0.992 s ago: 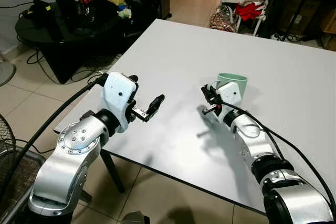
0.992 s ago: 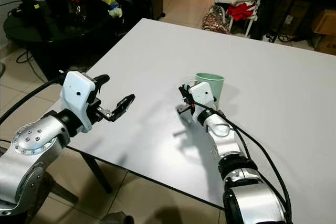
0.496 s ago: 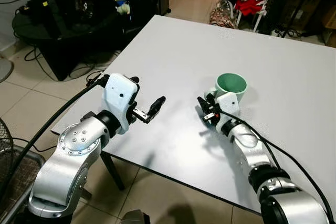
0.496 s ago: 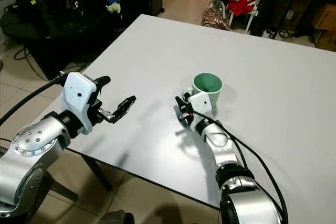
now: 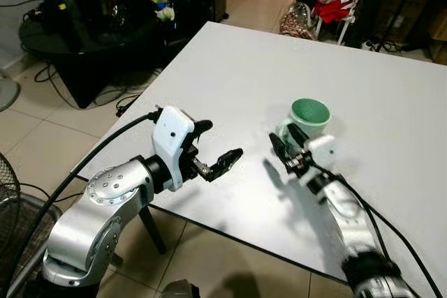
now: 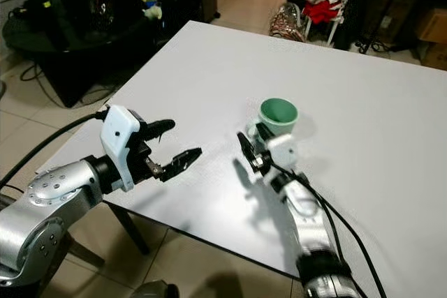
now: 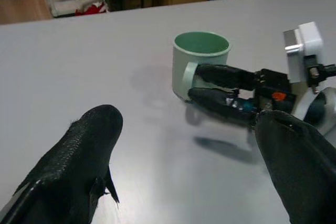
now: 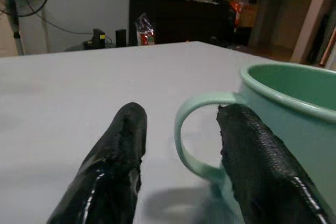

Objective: Setting the table

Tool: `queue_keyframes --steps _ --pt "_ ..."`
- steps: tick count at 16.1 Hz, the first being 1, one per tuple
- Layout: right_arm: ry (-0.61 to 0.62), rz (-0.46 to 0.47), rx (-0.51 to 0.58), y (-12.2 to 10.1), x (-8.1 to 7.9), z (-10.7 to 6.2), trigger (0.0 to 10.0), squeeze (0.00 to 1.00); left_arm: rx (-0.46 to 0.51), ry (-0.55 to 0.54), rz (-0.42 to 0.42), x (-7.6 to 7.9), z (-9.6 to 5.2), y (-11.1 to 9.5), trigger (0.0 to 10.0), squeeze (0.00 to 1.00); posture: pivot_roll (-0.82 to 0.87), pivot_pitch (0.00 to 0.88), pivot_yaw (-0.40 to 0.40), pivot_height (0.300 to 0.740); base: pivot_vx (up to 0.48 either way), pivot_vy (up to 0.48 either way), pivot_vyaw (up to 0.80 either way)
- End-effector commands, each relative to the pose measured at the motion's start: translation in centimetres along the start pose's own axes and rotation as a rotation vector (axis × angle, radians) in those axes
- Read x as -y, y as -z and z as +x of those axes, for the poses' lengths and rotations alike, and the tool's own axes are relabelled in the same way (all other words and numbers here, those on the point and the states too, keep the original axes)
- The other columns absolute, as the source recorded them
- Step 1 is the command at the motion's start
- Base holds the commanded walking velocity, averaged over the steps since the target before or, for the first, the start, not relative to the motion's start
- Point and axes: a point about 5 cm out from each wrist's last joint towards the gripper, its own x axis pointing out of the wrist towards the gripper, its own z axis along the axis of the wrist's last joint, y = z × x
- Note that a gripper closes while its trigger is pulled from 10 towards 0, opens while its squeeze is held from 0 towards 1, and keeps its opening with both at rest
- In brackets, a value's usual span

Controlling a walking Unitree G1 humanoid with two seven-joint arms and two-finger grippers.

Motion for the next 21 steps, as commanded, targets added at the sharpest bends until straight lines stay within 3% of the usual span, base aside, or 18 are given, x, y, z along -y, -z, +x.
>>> queue_keyframes --steps 1,2,5,7,10,14,19,21 --pt "0.005 -0.018 -0.013 -0.4 0.1 -0.3 10.0 1.00 0.003 0.008 0.018 -0.2 0.2 -0.3 10.0 0.00 0.09 0.000 0.058 0.740 0.000 0.000 0.00" --pt "0.019 -0.018 -0.054 -0.4 0.1 -1.1 10.0 0.00 0.004 0.012 0.024 -0.3 0.3 -0.3 10.0 0.00 0.09 0.000 0.060 0.740 0.000 0.000 0.00" --pt "0.011 -0.012 -0.122 -0.7 -0.4 -2.9 10.0 0.00 0.007 0.020 0.033 -0.3 0.5 -0.4 10.0 0.00 0.08 0.000 0.060 0.740 0.000 0.000 0.00" --pt "0.097 -0.016 -0.157 -1.1 0.0 -3.8 10.0 0.00 0.003 0.021 0.040 -0.3 0.4 -0.2 10.0 0.00 0.09 0.000 0.055 0.740 0.000 0.000 0.00" --pt "0.195 -0.007 -0.190 -1.7 1.0 -3.6 10.0 0.00 0.004 0.020 0.045 -0.2 0.5 -0.2 10.0 0.00 0.09 0.000 0.056 0.740 0.000 0.000 0.00" --pt "0.254 0.005 -0.238 -1.6 2.5 -1.6 10.0 0.00 -0.003 0.028 0.053 -0.2 0.4 -0.1 10.0 0.00 0.09 0.000 0.061 0.740 0.000 0.000 0.00" --pt "0.211 0.044 -0.330 0.0 3.8 2.7 10.0 0.00 -0.020 0.026 0.057 -0.2 -0.1 -0.1 10.0 0.00 0.12 0.000 0.069 0.740 0.000 0.000 0.00" --pt "0.198 0.044 -0.331 -0.5 4.1 4.6 10.0 0.00 -0.039 0.019 0.061 -0.2 -0.8 -0.2 10.0 0.00 0.15 0.031 0.078 0.740 0.000 0.000 0.00"
